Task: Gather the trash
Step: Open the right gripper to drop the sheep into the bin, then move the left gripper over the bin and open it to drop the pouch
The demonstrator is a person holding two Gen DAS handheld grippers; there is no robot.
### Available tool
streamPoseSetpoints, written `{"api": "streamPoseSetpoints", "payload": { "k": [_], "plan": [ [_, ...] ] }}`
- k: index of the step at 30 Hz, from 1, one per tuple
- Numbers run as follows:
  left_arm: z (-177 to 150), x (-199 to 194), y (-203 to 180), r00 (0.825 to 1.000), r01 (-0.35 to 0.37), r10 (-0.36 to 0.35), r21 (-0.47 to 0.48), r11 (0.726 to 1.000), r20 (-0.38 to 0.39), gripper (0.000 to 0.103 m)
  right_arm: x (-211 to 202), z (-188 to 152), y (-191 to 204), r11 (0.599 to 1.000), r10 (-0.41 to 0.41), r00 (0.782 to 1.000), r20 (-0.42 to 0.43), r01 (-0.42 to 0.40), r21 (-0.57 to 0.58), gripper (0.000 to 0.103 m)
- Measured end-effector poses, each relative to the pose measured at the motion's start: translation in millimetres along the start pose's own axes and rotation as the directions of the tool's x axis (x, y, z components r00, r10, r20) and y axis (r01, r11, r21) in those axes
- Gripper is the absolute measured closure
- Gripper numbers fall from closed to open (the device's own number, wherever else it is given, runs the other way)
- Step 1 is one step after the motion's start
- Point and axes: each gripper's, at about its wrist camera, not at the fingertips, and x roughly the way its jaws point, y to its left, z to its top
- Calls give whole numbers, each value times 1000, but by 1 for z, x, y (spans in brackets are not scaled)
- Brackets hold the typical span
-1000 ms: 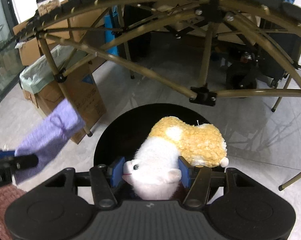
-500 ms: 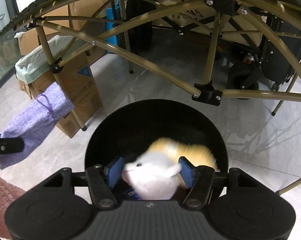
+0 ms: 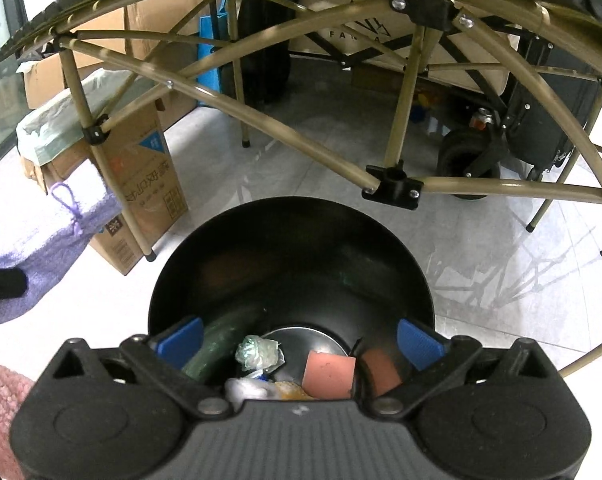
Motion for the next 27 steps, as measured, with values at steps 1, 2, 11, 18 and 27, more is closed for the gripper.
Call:
{"api": "streamPoseSetpoints", "payload": {
  "k": [1, 2, 11, 18, 27],
  "plan": [
    [0, 0, 0, 1000, 1, -1, 2, 1000, 1, 81, -1, 0, 0, 1000, 0, 1000, 1, 0, -2, 0],
    [0, 0, -1, 1000, 2, -2, 4, 1000, 3, 81, -1, 0, 0, 1000, 0, 1000, 3, 0, -3, 0],
    [1, -2, -6, 1000, 14, -14, 21, 1000, 14, 81, -4, -4, -7, 1000, -24, 1000, -4, 24, 18, 0],
    [2, -4, -18, 999, 23, -24, 55, 998, 26, 81, -11, -8, -19, 998, -45, 999, 7, 44, 50, 0],
    [5, -5, -41, 998, 36, -40, 100, 994, 43, 81, -27, -12, -36, 993, -77, 996, 33, 74, 92, 0]
  ]
}}
